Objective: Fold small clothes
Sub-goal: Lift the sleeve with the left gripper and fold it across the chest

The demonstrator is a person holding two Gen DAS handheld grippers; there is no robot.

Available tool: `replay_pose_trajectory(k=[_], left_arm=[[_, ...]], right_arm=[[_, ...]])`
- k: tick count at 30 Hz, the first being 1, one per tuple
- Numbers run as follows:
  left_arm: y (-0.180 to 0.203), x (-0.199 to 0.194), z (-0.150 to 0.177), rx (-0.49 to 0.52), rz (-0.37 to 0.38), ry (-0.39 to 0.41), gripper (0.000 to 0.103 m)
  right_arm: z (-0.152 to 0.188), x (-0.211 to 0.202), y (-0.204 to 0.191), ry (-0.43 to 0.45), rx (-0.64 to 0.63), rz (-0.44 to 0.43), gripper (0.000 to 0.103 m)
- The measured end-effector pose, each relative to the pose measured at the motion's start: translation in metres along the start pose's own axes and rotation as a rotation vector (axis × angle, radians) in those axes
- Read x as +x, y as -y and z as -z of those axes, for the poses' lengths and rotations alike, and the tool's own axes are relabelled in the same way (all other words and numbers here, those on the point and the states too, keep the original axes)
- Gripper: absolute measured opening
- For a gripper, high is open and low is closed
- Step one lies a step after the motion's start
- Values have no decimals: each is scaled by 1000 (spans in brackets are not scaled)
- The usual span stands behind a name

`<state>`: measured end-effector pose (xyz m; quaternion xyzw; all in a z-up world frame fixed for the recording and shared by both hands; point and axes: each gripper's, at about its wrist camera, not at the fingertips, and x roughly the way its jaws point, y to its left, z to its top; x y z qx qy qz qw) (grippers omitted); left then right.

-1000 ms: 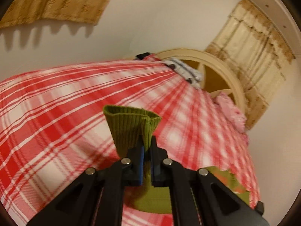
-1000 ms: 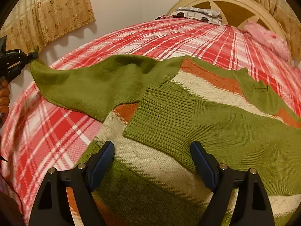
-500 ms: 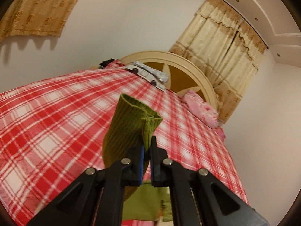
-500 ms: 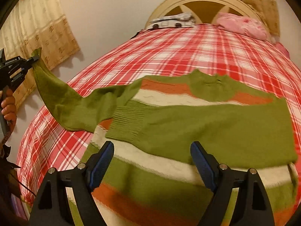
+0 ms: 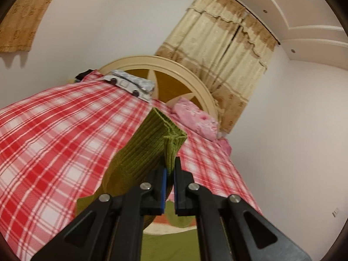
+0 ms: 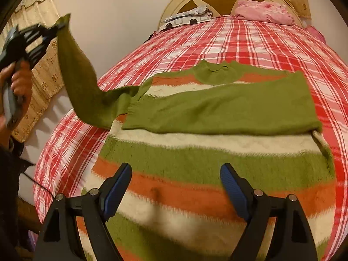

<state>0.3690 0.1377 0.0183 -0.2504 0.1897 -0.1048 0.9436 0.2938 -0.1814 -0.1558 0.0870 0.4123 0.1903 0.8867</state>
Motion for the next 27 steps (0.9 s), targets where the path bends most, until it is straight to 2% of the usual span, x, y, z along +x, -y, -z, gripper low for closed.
replay_pose_trajectory(k=[9,17,22,25,27], left_arm=[[76,30,9,67,85,-40,5],[125,66,38,117,131,-104,5],[148,97,83,190,88,-148,5],[156,116,120,208,73,-210,5],[158,126,142,205,96,-285,11]], right_arm=[[18,-35,20,99,50,-8,84],[37,-40,29,112,58,-13,84],[49,-38,38,106,87,-21,84],[54,-37,38,118,88,-24,84],[57,-36,37,126,80,-19,84]])
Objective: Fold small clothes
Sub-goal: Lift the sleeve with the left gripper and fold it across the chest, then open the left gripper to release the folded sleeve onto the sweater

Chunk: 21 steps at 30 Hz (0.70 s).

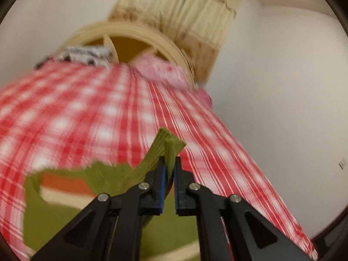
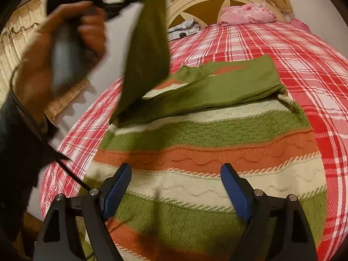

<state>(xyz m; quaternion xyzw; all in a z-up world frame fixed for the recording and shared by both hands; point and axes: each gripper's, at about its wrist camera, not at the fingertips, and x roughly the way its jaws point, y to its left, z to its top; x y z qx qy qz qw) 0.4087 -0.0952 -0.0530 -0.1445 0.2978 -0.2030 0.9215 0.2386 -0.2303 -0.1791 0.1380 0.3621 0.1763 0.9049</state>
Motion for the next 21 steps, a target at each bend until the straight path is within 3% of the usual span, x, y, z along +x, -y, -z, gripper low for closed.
replay_pose_trajectory(k=[2,4,5,6,8,9,11,15,16,18,21], left_arm=[[6,6,12,28,18,-60,16],[10,-2,20,65,38,-76,27],[11,-9,24,84,39,-69,46],[11,-20,26,106,34,-59,72],[3,-41,33,138,8,-17,88],[-6,-54,38,162,-9,9,92],[-26,-67,47,219,-112,14,92],[-85,-84,82,352,-458,-25,92],[-101,-88,90,369,-512,-48,92],[-128,-96,102,346,-567,-92,92],[-162,-109,115,224,-556,-148,92]], right_arm=[[6,4,1,-10,-6,-2,84],[13,7,3,-12,-10,1,84],[16,6,2,5,-24,4,84],[17,5,1,8,-30,5,84],[18,5,1,10,-33,-13,85],[17,5,2,11,-28,-20,85],[18,3,5,19,-14,-42,85],[15,0,3,-2,-26,-62,85],[14,-2,2,-8,-35,-60,85],[4,-13,1,14,-47,-26,85],[-18,-23,9,22,-26,0,85]])
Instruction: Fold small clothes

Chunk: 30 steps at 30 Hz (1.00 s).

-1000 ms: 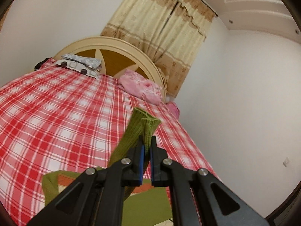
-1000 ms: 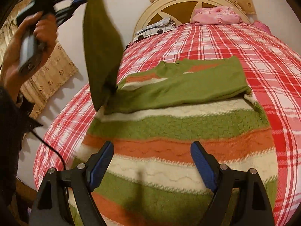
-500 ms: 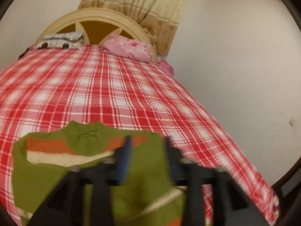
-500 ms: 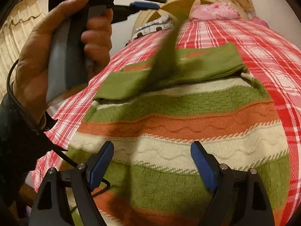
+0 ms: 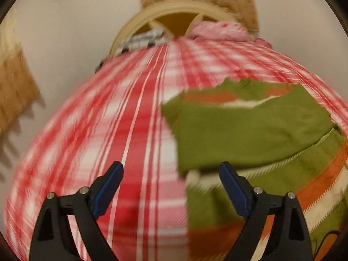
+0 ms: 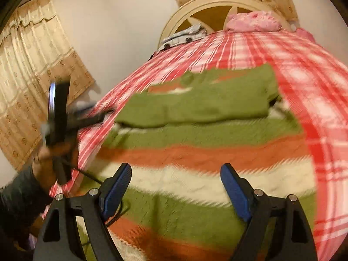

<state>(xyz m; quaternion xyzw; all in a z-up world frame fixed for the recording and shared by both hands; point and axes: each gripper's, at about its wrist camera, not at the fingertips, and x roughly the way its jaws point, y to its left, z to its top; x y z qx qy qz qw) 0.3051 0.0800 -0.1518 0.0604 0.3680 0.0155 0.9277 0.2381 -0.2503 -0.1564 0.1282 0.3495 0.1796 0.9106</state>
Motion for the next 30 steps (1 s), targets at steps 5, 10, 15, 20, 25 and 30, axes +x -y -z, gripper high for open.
replay_pose_trajectory(k=[5,10,15,20,25,30], left_arm=[[-1,23,15,5,-8,-103,92],[-3,29,15,-19,11,-104,92],[-22,49,9,-95,-37,-112,103],[-33,53,13,-183,-29,-128,103],[-26,58,11,-141,-27,-148,103],[-26,50,15,-139,-35,-143,103]], right_arm=[[-47,9,39,-49,88,83,84],[-70,36,70,-102,115,213,66],[-79,71,91,-164,161,206,48],[-77,77,80,-145,107,219,3],[-92,43,73,-32,-1,338,2],[-90,53,89,-99,-6,381,2]])
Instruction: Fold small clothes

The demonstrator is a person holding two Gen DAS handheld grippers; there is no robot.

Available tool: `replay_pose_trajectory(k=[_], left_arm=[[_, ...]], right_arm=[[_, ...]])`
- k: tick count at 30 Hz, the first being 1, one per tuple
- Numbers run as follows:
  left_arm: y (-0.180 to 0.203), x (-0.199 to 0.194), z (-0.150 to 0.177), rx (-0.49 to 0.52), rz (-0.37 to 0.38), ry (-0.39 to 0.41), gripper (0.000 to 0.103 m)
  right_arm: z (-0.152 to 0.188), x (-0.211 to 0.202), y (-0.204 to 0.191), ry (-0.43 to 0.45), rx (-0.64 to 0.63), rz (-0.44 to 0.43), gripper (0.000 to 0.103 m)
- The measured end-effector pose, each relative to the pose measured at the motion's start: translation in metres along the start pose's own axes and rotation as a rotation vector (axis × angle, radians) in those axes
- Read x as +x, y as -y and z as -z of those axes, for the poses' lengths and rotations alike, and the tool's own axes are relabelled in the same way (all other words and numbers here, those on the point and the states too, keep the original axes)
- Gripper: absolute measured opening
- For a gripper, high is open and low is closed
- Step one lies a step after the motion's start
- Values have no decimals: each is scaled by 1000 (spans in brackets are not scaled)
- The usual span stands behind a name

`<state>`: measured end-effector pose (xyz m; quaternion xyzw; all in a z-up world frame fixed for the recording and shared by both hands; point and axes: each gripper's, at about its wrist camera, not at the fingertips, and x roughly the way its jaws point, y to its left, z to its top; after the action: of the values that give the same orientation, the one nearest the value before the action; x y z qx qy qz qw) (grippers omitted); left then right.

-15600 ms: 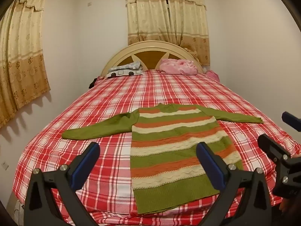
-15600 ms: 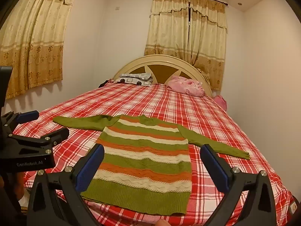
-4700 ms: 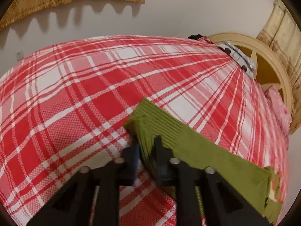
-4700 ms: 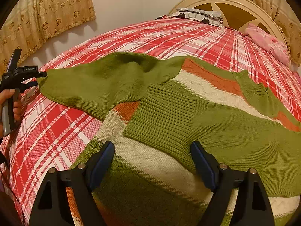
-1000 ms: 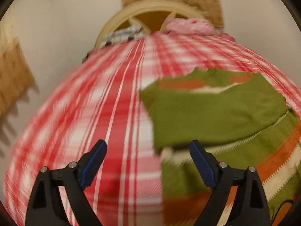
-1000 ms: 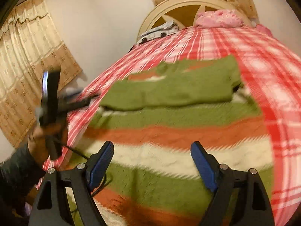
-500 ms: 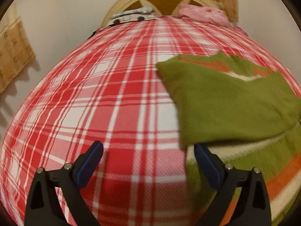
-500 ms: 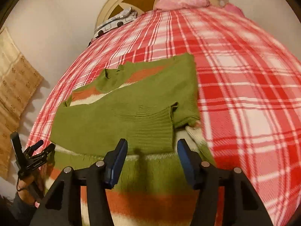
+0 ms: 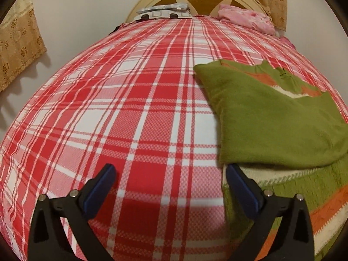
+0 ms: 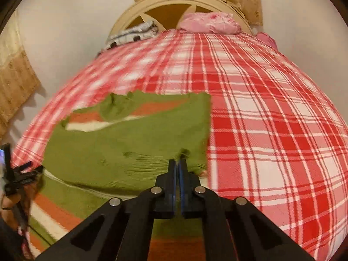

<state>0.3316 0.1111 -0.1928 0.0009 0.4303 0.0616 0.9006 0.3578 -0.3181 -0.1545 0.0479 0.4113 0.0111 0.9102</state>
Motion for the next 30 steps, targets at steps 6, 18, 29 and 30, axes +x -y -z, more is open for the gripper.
replay_pose_trajectory(k=[6,18,29,30], left_arm=[[4,-42,9,37,30,94,103],[45,17,-18,85,24,11,103],[31,19,-14,-14,123,-14,103],[32,18,-14,-12,119,-13,103]], right_arm=[[23,11,7,-80,-16,51,3],[0,37,-61,-87,-154,-117,5],[12,20,-41,-4,-124,-22,4],[11,21,-42,3,-135,-23,4]])
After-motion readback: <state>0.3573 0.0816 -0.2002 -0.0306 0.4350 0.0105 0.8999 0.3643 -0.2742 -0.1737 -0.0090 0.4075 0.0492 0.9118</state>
